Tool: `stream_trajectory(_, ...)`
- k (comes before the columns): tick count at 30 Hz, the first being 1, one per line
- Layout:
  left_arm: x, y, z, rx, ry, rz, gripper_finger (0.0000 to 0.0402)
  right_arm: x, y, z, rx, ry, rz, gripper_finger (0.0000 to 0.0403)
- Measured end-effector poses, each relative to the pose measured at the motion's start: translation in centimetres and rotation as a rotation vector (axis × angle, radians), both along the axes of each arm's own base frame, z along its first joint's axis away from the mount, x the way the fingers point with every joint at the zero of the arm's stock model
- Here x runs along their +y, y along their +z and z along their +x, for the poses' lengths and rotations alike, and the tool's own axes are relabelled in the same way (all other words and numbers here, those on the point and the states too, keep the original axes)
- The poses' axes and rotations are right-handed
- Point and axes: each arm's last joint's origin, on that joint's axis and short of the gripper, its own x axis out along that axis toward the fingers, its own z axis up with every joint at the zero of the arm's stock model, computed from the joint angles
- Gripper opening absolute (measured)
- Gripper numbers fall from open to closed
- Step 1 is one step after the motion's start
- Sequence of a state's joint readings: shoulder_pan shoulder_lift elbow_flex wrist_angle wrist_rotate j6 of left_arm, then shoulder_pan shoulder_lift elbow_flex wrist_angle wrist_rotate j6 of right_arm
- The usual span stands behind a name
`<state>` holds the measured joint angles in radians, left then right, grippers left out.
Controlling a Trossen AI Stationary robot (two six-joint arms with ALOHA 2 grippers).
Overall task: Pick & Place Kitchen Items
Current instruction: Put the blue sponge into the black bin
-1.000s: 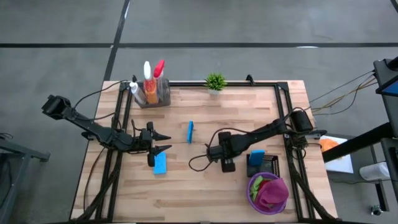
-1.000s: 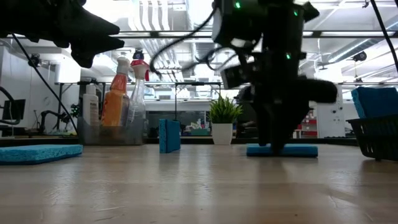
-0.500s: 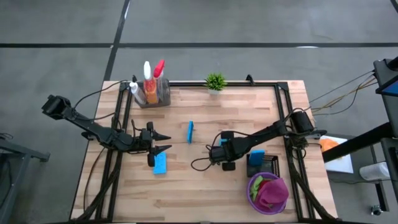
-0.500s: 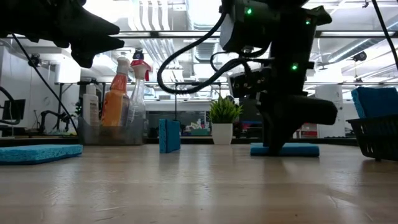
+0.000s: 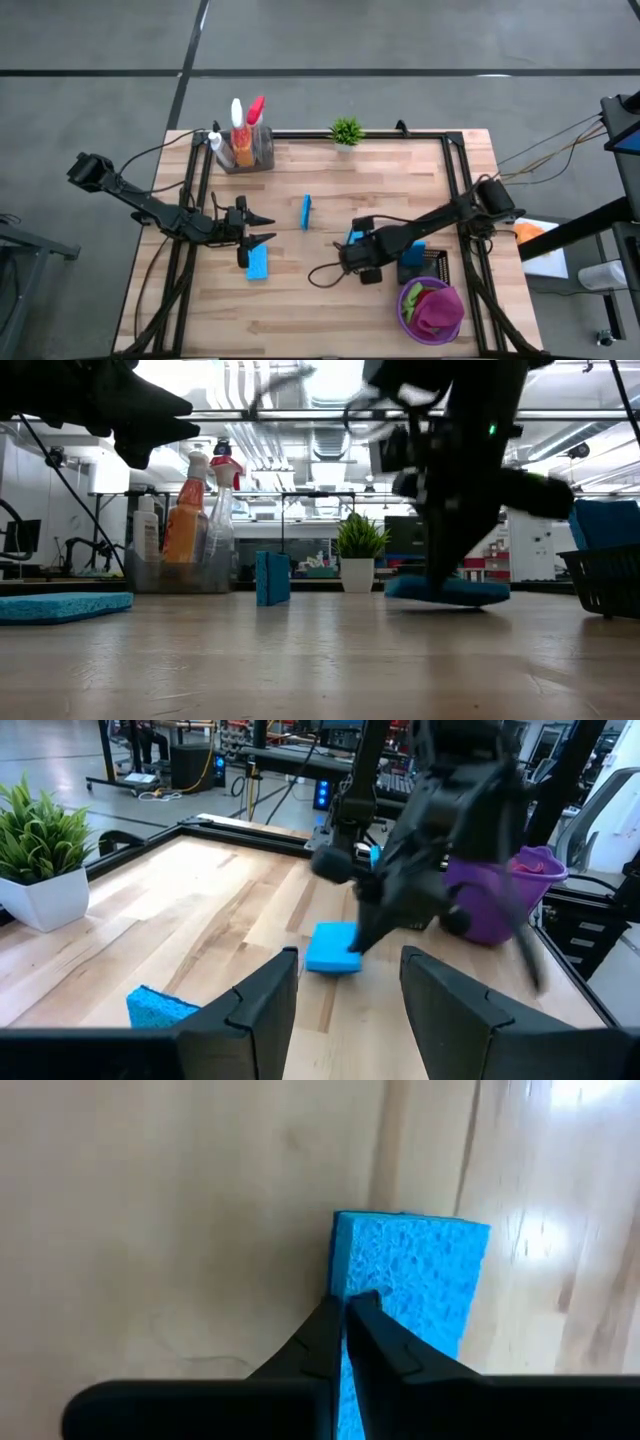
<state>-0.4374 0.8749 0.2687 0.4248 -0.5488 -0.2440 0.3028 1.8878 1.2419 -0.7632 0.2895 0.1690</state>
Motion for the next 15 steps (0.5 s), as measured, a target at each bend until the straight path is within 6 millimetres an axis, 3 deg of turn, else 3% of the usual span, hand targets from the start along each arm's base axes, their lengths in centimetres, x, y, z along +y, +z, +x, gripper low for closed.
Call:
stream_trajectory(7,0.0,0.0,0.0,0.004,0.000,0.001,0.0180,3.0,3.9,-0.7,-0.172,0.185,0.163,0.0018)
stream_trajectory(15,0.0,0.0,0.0,0.004,0.000,0.002,0.0180,6.0,8.8,-1.4,-0.490,0.495,0.322,0.0018)
